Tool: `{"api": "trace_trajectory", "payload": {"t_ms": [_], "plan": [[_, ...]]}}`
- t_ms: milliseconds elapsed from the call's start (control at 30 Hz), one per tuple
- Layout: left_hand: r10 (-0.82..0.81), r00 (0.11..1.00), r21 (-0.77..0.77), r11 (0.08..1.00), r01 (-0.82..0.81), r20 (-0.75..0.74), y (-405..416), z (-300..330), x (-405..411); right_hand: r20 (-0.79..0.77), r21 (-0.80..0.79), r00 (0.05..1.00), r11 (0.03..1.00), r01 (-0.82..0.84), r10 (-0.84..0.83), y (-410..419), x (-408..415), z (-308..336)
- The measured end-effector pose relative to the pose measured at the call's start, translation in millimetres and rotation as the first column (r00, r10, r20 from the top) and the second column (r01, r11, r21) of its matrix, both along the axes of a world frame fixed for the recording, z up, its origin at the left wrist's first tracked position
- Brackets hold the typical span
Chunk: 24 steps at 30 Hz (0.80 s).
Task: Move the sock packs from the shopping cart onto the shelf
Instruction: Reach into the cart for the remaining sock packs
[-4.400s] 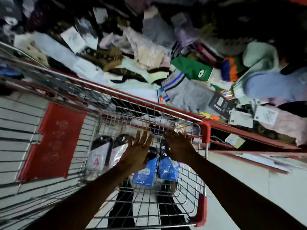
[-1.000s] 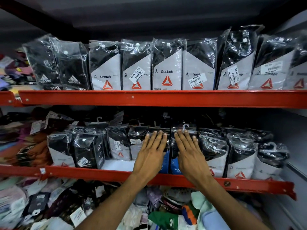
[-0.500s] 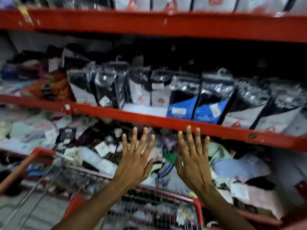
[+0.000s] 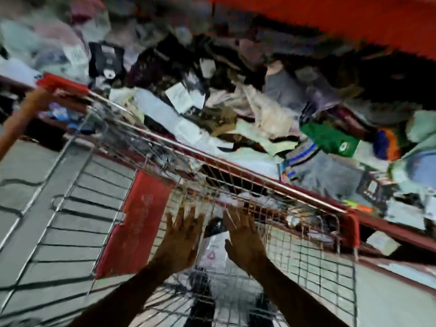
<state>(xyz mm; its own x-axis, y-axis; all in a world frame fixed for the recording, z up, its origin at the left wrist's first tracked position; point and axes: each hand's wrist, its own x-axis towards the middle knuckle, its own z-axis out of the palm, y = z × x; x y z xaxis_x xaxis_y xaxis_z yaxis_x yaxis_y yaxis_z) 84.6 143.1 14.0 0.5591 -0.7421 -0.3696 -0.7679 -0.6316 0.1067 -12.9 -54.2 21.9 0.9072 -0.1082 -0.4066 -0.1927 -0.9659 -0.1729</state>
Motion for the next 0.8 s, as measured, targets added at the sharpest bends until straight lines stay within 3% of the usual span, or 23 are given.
{"api": "trace_trajectory", "payload": {"t_ms": [167, 233, 433, 633, 800], "plan": [[-0.019, 0.98, 0.257, 0.964, 0.071, -0.199, 2.3, -65.2, 33.5, -0.258, 0.101, 0.964, 0.994, -0.04, 0.065, -0.2, 46.7, -70.9], [-0.082, 0.971, 0.272, 0.952, 0.143, -0.223, -2.6, -82.4, 43.9, -0.385, 0.126, 0.918, 0.991, -0.05, 0.096, -2.1, 67.4, -88.9], [-0.202, 0.937, 0.252, 0.927, 0.277, -0.287, -14.8, -104.8, 70.3, -0.519, 0.257, 0.854, 0.959, 0.121, 0.032, 2.2, 105.1, -112.7], [-0.253, 0.939, 0.243, 0.92, 0.308, -0.232, -16.1, -92.3, 71.9, -0.48, 0.142, 0.875, 0.99, 0.005, 0.064, 7.2, 96.7, -108.9], [-0.302, 0.943, 0.201, 0.924, 0.326, -0.142, -6.7, -84.2, 64.7, -0.369, 0.317, 0.921, 0.915, 0.251, -0.125, 14.1, 75.0, -98.3]]}}
